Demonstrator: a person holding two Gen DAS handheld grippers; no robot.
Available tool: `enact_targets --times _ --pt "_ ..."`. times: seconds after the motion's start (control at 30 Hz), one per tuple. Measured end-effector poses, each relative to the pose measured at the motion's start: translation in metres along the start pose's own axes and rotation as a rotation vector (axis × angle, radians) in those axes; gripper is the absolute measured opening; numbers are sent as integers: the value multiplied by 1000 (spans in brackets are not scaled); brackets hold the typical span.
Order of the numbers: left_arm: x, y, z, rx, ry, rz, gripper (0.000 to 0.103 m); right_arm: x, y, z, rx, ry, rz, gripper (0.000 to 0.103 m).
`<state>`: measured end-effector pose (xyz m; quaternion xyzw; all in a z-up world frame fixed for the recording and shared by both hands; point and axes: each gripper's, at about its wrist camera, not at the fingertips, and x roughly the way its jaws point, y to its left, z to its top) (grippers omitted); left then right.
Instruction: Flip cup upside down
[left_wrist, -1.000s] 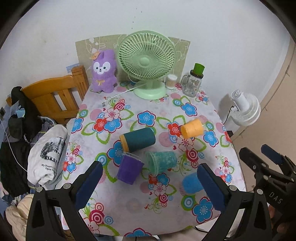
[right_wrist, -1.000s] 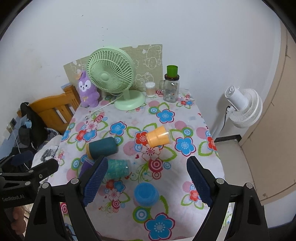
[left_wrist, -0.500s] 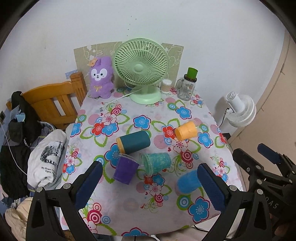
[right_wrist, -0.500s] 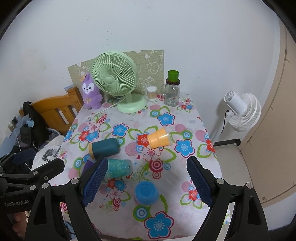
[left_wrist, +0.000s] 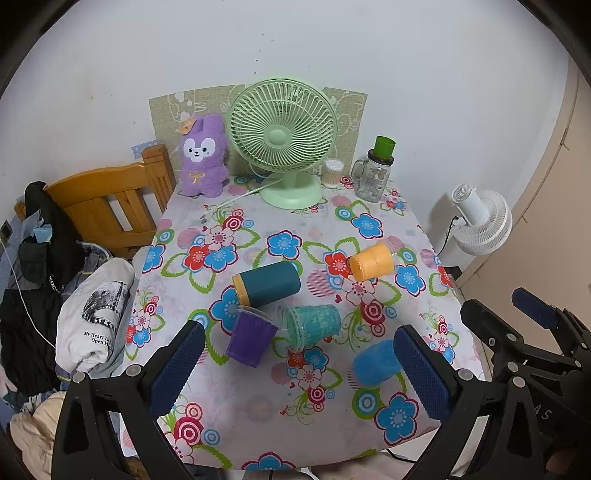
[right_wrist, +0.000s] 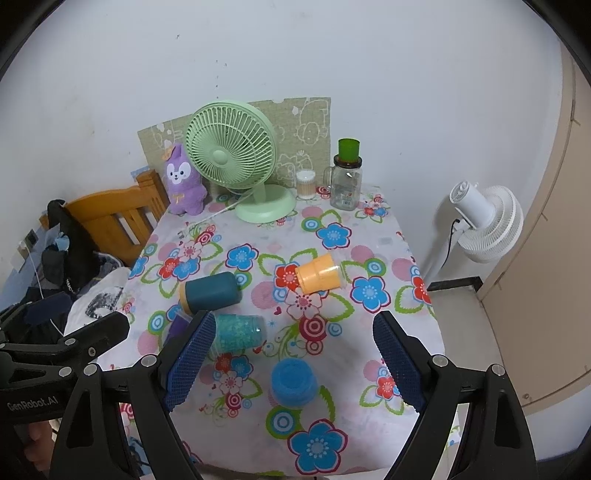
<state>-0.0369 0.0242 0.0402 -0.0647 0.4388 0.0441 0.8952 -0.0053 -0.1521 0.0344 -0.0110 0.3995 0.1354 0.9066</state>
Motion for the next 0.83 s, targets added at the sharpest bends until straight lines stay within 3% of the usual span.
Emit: enact_targets --times 0.83 --pt "13 -2 -1 -16 38 16 103 14 -5 1 -5 40 16 89"
